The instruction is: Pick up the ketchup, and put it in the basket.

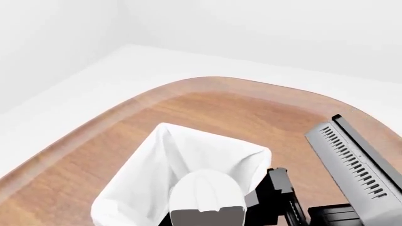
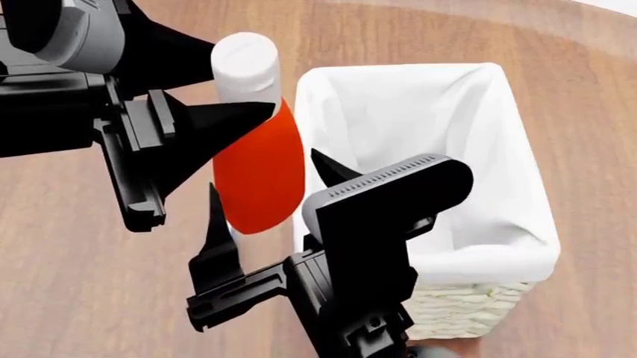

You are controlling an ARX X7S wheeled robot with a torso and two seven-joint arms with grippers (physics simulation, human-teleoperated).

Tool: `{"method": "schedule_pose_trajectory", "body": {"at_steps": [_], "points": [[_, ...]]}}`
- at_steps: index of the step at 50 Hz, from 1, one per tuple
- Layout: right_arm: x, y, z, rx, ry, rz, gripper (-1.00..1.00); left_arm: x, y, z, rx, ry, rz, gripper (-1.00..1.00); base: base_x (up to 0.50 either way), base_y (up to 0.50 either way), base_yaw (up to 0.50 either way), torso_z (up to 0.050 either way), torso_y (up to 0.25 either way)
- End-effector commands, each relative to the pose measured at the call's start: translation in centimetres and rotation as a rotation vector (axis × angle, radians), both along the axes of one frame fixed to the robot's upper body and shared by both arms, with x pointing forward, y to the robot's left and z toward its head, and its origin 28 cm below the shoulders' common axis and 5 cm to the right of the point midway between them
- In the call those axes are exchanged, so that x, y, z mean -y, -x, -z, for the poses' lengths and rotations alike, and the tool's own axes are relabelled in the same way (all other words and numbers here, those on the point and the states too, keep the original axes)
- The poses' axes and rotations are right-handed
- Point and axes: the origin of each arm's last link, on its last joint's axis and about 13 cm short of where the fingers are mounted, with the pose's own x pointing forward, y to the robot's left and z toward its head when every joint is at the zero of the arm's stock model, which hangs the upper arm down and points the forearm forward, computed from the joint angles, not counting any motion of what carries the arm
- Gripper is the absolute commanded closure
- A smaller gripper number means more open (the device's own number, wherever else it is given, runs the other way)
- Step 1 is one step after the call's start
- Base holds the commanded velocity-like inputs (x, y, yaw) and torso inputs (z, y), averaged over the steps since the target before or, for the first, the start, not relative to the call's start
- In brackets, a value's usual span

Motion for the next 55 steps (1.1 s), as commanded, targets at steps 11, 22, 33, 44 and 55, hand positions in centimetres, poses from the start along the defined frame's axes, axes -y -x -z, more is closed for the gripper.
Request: {"method": "schedule_pose_trajectory", "body": {"at_steps": [11, 22, 33, 44, 55], "points": [[-0.36, -1.24, -0.26, 0.021, -0.024, -0.011, -1.00, 0.10, 0.06, -1.64, 0.031, 0.074, 0.017, 1.00, 0.00, 0.00, 0.00, 0.000, 0.001], [-0.40, -0.98, -0.27, 0.040, -0.039, -0.031, 1.00, 0.17, 0.05, -1.45, 0.028, 0.079, 0.018, 1.00, 0.00, 0.00, 0.00, 0.001, 0.000], [-0.40, -0.83, -0.25, 0.051, -0.055, -0.050, 1.00, 0.11, -0.15, -1.15, 0.025, 0.079, 0.010, 1.00, 0.00, 0.00, 0.00, 0.000, 0.000], [-0.45, -0.65, -0.44, 0.047, -0.052, -0.046, 1.00, -0.04, -0.14, -1.20, 0.033, 0.087, -0.006, -1.00, 0.00, 0.00, 0.00, 0.000, 0.001], [-0.30, -0.66, -0.59, 0.051, -0.056, -0.041, 1.00, -0.18, -0.12, -1.18, 0.034, 0.093, -0.007, -1.00, 0.00, 0.00, 0.00, 0.000, 0.000]]}}
